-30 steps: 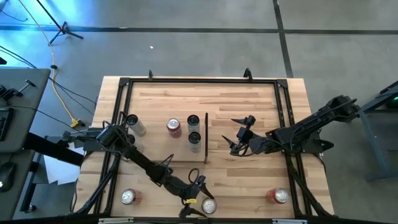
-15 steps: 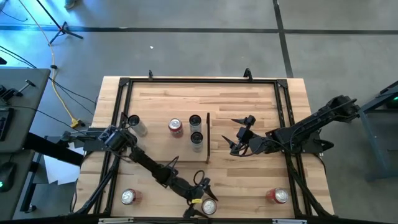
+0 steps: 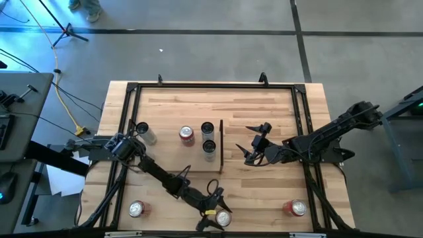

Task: Place canned beverage on shelf
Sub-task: Put the right red white soda can on the shelf

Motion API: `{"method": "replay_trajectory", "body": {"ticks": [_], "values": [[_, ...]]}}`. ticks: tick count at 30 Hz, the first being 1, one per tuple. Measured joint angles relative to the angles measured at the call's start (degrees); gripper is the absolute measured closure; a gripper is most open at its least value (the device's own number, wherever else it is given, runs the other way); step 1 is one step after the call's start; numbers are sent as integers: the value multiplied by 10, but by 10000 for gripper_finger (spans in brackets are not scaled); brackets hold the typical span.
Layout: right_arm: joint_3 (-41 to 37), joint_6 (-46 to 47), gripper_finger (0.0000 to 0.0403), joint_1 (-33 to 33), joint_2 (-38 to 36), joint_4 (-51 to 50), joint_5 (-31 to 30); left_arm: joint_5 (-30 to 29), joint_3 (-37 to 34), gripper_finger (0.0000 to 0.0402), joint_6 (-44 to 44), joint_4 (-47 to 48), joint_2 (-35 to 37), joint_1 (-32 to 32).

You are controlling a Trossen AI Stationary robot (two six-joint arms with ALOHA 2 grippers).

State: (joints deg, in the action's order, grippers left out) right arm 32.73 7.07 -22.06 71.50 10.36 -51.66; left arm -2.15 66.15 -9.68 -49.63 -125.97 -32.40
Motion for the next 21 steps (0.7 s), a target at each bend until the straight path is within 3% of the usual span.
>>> {"method": "replay_trajectory", "body": {"ticks": [11, 21], "values": [[0, 0, 9, 0, 0, 0, 0, 5, -2, 129, -7, 20, 7, 0], [0, 0, 9, 0, 0, 0, 0, 0, -92, 128, -8, 31, 81, 0]]}}
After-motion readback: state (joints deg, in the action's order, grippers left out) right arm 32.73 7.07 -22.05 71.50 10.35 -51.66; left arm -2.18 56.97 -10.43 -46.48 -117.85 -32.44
